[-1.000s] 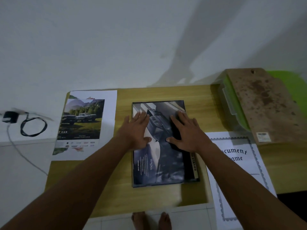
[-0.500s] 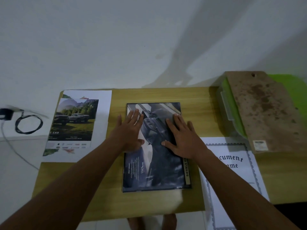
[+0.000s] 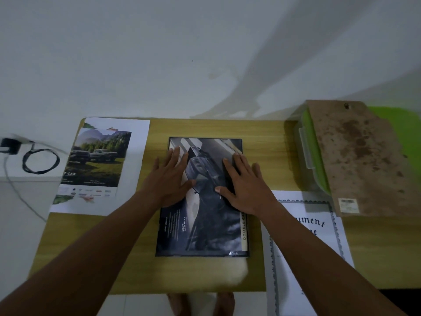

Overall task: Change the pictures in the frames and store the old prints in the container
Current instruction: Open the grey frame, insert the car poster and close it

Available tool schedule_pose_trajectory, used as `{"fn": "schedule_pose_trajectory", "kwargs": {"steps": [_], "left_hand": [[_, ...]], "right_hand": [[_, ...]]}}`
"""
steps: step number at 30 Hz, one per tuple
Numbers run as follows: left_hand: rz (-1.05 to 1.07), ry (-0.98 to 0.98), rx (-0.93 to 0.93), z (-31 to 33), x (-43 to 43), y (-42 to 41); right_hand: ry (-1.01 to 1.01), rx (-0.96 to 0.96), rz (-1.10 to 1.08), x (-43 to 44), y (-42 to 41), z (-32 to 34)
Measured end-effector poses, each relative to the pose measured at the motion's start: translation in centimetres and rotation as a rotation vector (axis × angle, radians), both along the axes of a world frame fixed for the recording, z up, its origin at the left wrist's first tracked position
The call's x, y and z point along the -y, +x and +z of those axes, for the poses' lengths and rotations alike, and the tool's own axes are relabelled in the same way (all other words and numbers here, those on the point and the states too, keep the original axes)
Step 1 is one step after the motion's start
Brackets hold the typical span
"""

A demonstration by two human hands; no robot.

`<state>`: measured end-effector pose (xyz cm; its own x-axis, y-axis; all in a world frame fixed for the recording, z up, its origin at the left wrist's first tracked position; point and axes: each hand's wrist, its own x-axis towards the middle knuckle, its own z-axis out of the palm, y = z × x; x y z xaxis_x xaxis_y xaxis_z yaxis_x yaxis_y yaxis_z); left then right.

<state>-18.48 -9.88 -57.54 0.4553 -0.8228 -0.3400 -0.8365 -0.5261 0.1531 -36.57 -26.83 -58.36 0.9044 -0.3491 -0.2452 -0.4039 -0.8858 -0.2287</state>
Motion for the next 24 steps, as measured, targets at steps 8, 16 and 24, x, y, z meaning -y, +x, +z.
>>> {"fn": "schedule_pose_trajectory", "kwargs": {"steps": [8,16,24], "left_hand": [[-0.043,-0.005,-0.076,1.2,-4.5,-2.4],[-0.026,0.002,-0.052,0.5,-5.6,-3.7],[-0.041,-0.014,-0.056,1.0,-5.6,-3.7]], "right_hand": [[0.044,-0.080,0.092,-1.7,-2.4,1.0],[0.089,-0.065,0.054,-3.0,-3.4,0.3],[0.136,-0.037,-0.009,-3.4,-3.8,0.6]]}}
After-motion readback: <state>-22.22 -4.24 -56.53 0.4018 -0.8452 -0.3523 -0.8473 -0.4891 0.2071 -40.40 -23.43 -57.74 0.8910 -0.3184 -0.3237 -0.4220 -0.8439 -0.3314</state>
